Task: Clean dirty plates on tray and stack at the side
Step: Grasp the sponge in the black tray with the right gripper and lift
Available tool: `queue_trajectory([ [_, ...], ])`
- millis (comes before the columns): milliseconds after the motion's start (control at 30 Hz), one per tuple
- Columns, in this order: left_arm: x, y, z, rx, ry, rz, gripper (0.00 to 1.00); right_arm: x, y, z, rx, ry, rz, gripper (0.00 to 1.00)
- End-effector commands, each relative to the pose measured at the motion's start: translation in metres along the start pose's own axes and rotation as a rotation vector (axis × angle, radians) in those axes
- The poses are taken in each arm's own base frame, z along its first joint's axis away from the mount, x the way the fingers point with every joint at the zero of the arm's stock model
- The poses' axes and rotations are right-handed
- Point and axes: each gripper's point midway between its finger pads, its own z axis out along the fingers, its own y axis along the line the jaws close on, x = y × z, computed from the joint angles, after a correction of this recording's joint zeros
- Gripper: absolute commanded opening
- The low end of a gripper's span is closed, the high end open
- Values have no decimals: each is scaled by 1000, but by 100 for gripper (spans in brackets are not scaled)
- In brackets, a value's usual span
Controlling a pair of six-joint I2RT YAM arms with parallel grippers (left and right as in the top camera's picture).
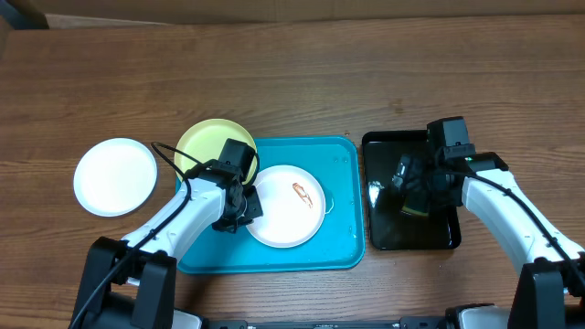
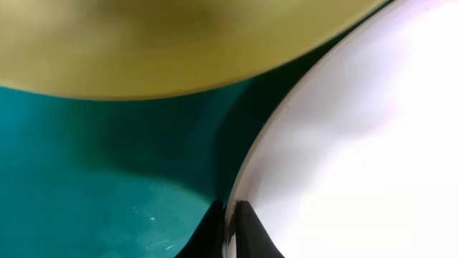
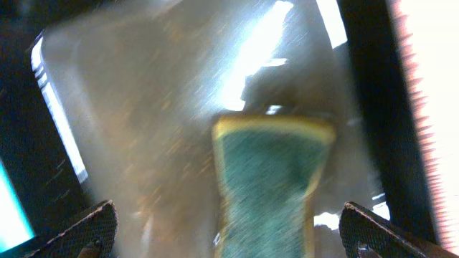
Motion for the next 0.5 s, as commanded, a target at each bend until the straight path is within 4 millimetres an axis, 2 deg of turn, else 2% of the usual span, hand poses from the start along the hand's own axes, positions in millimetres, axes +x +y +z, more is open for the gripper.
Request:
queue_trajectory([
  [0, -2, -6, -2, 10, -14, 9, 6, 18, 23, -3, -137, 95, 6, 100],
  [100, -2, -6, -2, 10, -13, 9, 6, 22, 17, -3, -108, 109, 8, 100],
  [200, -2, -6, -2, 9, -13, 10, 7, 25, -4, -2, 8, 105, 5, 100],
  [300, -2, -6, -2, 10, -14, 10, 8, 22, -17, -2, 77, 84, 2, 100],
  [467, -3, -7, -2, 12, -16, 10, 11, 23, -17, -1, 78, 85, 1, 100],
])
